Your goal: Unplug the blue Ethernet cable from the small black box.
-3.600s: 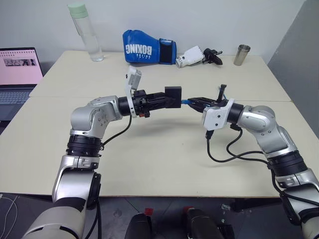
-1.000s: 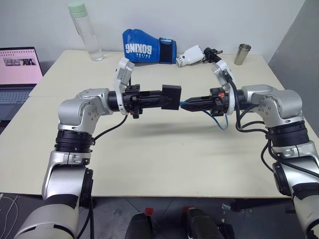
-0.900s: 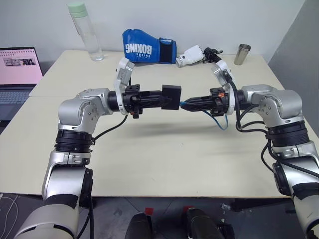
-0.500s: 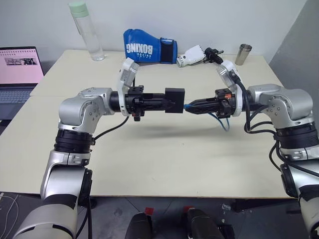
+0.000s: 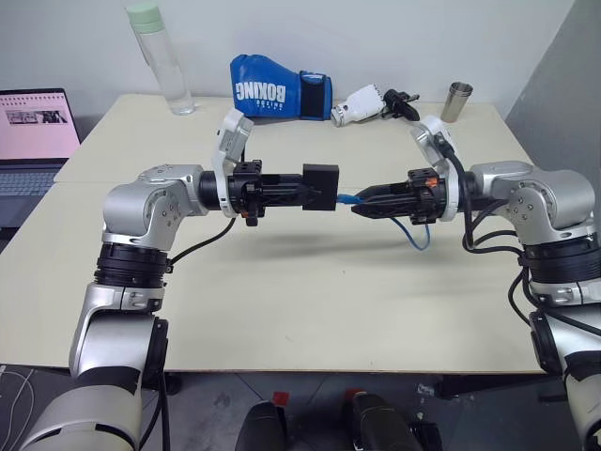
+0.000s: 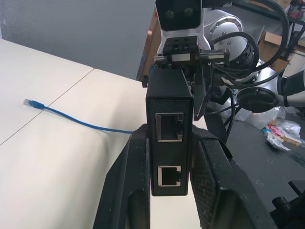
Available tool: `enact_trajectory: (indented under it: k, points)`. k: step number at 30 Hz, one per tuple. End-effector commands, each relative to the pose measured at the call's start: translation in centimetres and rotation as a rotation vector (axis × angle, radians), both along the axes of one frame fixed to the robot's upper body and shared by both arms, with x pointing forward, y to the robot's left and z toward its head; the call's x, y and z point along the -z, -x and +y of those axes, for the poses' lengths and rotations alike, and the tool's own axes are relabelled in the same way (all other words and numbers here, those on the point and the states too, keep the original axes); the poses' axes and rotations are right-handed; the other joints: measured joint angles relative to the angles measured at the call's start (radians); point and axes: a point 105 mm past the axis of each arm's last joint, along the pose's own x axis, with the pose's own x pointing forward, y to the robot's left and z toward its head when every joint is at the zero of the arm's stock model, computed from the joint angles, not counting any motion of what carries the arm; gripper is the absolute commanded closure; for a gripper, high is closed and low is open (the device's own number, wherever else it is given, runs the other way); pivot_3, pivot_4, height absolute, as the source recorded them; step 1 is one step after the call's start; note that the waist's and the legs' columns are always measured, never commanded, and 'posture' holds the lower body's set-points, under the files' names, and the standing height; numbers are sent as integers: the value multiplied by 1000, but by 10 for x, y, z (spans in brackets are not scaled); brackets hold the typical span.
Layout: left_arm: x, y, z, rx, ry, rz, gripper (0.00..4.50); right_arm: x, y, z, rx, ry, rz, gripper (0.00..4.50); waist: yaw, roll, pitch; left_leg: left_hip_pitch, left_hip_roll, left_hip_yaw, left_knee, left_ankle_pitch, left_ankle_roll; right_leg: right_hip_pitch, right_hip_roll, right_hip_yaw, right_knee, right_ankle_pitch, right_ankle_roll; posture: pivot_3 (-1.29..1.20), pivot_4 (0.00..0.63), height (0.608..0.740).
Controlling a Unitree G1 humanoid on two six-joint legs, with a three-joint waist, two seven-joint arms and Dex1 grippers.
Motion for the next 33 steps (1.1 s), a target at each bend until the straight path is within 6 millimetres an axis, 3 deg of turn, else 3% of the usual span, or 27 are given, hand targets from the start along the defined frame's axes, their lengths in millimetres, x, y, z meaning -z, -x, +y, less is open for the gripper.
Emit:
enact_trajectory:
  k: [1,12,25,26,33]
  points:
    - [-15,4,-2,23,15,-60,3719,-18,2,5,-21,-28,-68,2852,0,0,0,0,0,0,0,0,0,0,0,0,0,0,0,0,150,740]
    - [-16,7,-3,34,17,-62,3719,-19,-6,16,-43,-42,-65,2852,0,0,0,0,0,0,0,0,0,0,0,0,0,0,0,0,150,740]
    - [-16,8,-2,25,18,-62,3719,-13,-11,14,-46,-36,-60,2852,0,0,0,0,0,0,0,0,0,0,0,0,0,0,0,0,150,740]
    - [-16,8,-2,25,18,-62,3719,-14,-11,14,-44,-38,-59,3213,0,0,0,0,0,0,0,0,0,0,0,0,0,0,0,0,150,740]
    - [-15,8,-3,29,18,-59,3719,-15,-12,12,-44,-41,-59,4416,0,0,0,0,0,0,0,0,0,0,0,0,0,0,0,0,150,740]
